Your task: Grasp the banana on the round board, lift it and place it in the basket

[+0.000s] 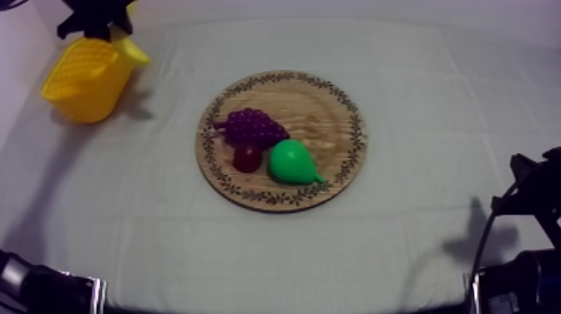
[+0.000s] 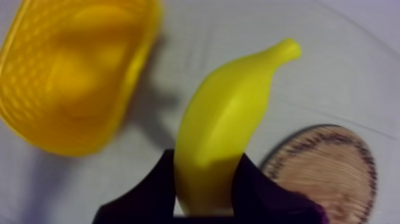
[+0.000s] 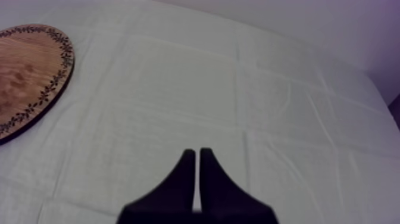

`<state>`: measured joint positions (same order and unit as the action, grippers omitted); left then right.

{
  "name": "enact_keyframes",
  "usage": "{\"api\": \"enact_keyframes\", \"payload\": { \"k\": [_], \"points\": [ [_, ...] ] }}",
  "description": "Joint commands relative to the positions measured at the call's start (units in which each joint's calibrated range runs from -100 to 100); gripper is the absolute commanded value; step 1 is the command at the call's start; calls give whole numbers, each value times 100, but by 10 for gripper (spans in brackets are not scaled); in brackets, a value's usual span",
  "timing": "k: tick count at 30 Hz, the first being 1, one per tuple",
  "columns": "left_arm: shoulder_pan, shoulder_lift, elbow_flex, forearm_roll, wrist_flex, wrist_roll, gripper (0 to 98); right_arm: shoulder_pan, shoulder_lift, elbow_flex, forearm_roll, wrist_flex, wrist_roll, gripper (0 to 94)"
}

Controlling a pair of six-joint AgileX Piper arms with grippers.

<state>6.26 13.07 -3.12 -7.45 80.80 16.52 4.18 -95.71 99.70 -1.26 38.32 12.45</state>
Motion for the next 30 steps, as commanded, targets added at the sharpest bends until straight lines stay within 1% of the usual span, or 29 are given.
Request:
{"api": "enact_keyframes", "payload": {
  "k": [1, 7, 16, 25, 30],
  "points": [
    [-389, 133, 68, -45, -142, -187, 200, 3, -4, -3, 1, -1, -2, 6],
    [-850, 677, -240, -188, -269, -503, 199, 3, -4, -3, 1, -1, -2, 6],
    [-1369, 1194, -976, -225, -402, -949, 201, 3, -4, -3, 1, -1, -2, 6],
    [-1490, 1727, -1500, -269, -546, -1181, 212, 3, -4, -3, 1, -1, -2, 6],
    [-1468, 2001, -1703, -245, -563, -1291, 247, 3, -4, -3, 1, -1, 2, 6]
  ]
}}
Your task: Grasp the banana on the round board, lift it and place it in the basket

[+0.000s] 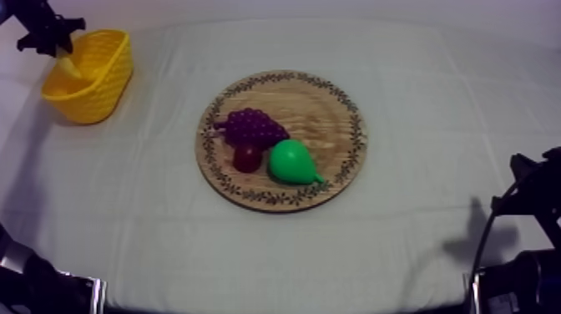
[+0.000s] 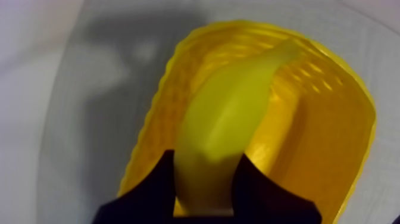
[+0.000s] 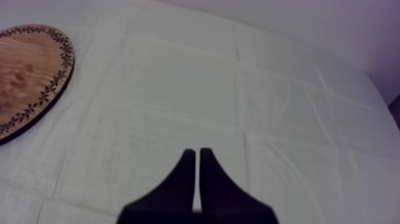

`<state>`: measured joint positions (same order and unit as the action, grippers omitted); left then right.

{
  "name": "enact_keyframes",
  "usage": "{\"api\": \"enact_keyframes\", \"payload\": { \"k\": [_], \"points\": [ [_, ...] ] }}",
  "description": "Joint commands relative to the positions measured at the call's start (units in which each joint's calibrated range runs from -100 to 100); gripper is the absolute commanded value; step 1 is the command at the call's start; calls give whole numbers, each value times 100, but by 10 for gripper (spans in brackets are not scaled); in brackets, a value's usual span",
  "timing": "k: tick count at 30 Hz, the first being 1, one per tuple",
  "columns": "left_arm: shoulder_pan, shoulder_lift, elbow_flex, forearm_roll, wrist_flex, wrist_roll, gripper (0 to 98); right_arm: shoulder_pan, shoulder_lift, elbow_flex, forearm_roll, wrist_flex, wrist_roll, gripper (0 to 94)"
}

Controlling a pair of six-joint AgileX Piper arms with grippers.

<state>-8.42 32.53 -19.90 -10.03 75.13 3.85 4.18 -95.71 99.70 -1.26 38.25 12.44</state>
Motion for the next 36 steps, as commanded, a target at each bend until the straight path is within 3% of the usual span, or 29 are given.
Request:
{"api": "enact_keyframes", "payload": {
  "k": [1, 3, 9, 13, 21, 36],
  "points": [
    [3, 108, -67, 29, 8, -55, 264, 3, -4, -3, 1, 6, 3, 6],
    [6, 202, -144, 80, 13, -126, 332, 3, -4, -3, 1, 6, 3, 6],
    [-18, 298, -217, 206, 182, -221, 682, 3, -4, -3, 1, 6, 4, 6],
    [7, 57, -2, 193, 236, -192, 760, 3, -4, -3, 1, 6, 4, 6],
    [153, -1446, 1389, 142, 16, 32, 767, 3, -4, -3, 1, 6, 4, 6],
    [644, -5035, 3691, 0, -112, 384, 621, 3, -4, -3, 1, 6, 4, 6]
  ]
}}
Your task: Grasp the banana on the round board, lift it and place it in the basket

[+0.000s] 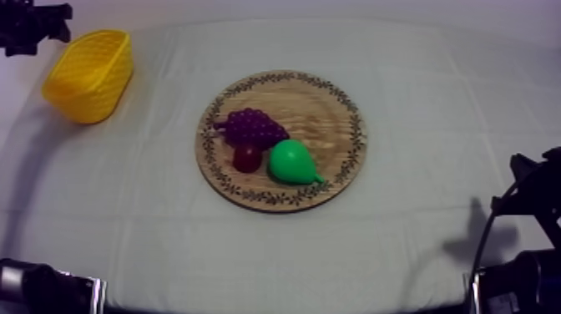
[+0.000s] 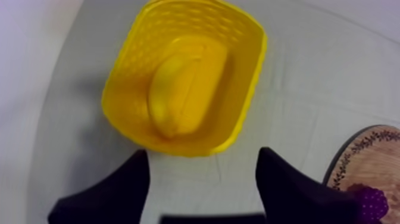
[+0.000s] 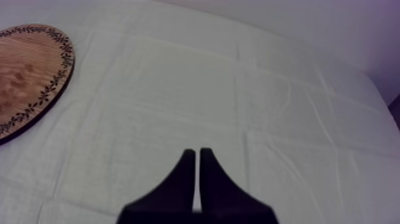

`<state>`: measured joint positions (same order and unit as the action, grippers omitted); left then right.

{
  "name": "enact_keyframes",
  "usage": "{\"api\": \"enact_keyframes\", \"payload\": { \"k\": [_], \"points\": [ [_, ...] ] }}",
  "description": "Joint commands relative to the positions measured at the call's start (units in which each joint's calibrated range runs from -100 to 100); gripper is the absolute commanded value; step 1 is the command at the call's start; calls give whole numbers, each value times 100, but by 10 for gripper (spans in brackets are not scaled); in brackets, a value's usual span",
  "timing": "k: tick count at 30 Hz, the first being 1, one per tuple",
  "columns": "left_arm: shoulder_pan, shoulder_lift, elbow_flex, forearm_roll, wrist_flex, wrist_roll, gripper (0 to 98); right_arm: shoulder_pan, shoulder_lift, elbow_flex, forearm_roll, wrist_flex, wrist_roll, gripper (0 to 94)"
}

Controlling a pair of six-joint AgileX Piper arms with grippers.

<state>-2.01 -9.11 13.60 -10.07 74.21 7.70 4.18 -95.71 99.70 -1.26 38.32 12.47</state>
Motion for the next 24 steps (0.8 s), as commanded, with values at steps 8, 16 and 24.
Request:
{"api": "enact_keyframes", "payload": {
  "k": [8, 16, 24],
  "points": [
    [-50, -3187, 2103, 324, -818, -153, 458, 3, -4, -3, 1, -1, 1, 6],
    [-124, -4710, 3705, 750, -1458, -374, 275, 3, -4, -3, 1, -1, -3, 6],
    [-17, -6238, 5451, 706, -2530, -227, 36, 3, -4, -3, 1, -1, -4, 6]
  ]
}}
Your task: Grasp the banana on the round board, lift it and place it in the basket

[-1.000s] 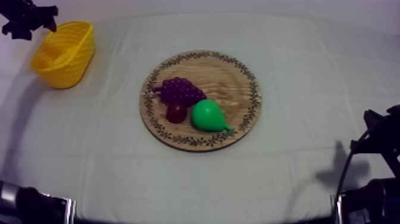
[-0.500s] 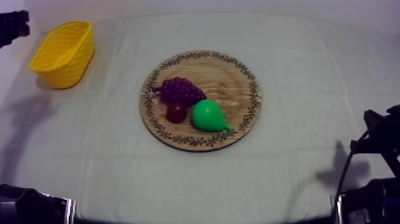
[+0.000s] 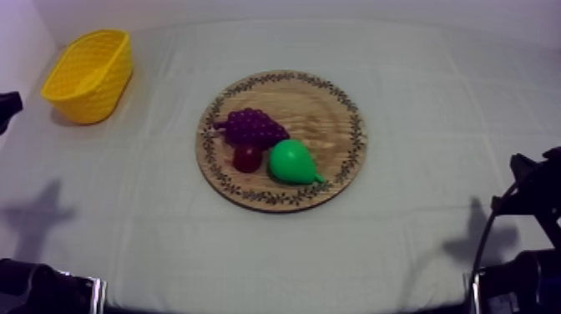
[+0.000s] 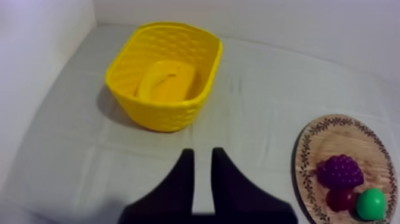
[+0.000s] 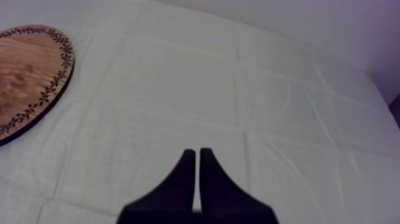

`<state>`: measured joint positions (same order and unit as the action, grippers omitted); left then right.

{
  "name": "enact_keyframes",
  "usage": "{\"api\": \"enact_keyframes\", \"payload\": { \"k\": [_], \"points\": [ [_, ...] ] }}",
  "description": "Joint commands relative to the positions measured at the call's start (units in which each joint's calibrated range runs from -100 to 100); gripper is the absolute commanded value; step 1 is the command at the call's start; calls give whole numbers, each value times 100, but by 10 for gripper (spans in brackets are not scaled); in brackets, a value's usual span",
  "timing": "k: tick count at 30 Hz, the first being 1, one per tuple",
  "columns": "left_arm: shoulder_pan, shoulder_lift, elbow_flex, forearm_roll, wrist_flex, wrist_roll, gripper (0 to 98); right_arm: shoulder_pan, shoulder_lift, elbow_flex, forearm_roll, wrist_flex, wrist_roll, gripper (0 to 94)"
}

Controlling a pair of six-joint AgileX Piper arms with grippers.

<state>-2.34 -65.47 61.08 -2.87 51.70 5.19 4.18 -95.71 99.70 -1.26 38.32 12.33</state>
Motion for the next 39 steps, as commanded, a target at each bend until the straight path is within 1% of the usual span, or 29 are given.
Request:
{"api": "enact_keyframes", "payload": {
  "k": [1, 4, 7, 11, 14, 17, 23, 24, 26, 29, 31, 33, 39],
  "points": [
    [43, -805, 929, -49, -448, 68, 25, 3, -4, -3, 1, -1, 10, 6],
    [157, -1361, 1578, -210, -877, 256, 9, 3, -4, -3, 1, -1, 10, 6],
    [212, -1795, 2139, -354, -1117, 437, 3, 3, -4, -3, 1, -1, 10, 6],
    [245, -2241, 2799, -414, -1403, 494, 1, 3, -4, -3, 1, -1, 11, 6],
    [282, -2591, 3275, -442, -1488, 495, 0, 3, -4, -3, 1, -1, 12, 6],
    [312, -2871, 3546, -321, -1494, 246, 0, 3, -4, -3, 1, -1, 12, 6],
    [328, -3240, 3721, -196, -1569, -177, 0, 3, -4, -3, 1, -1, 12, 6],
    [331, -3296, 3742, -175, -1602, -166, 0, 3, -4, -3, 1, -1, 11, 6],
    [335, -3363, 3793, -108, -1716, -7, 0, 3, -4, -3, 1, -1, 13, 6],
    [344, -3405, 3828, -56, -1797, 436, 0, 3, -4, -3, 1, -1, 11, 6],
    [386, -3419, 3838, -42, -1819, 656, 0, 3, -4, -3, 1, -1, 13, 6],
    [474, -3436, 3846, -29, -1837, 734, 0, 3, -4, -3, 1, -1, 12, 6],
    [590, -3451, 3857, 27, -1853, 728, 0, 3, -4, -3, 1, -1, 11, 6]
  ]
}}
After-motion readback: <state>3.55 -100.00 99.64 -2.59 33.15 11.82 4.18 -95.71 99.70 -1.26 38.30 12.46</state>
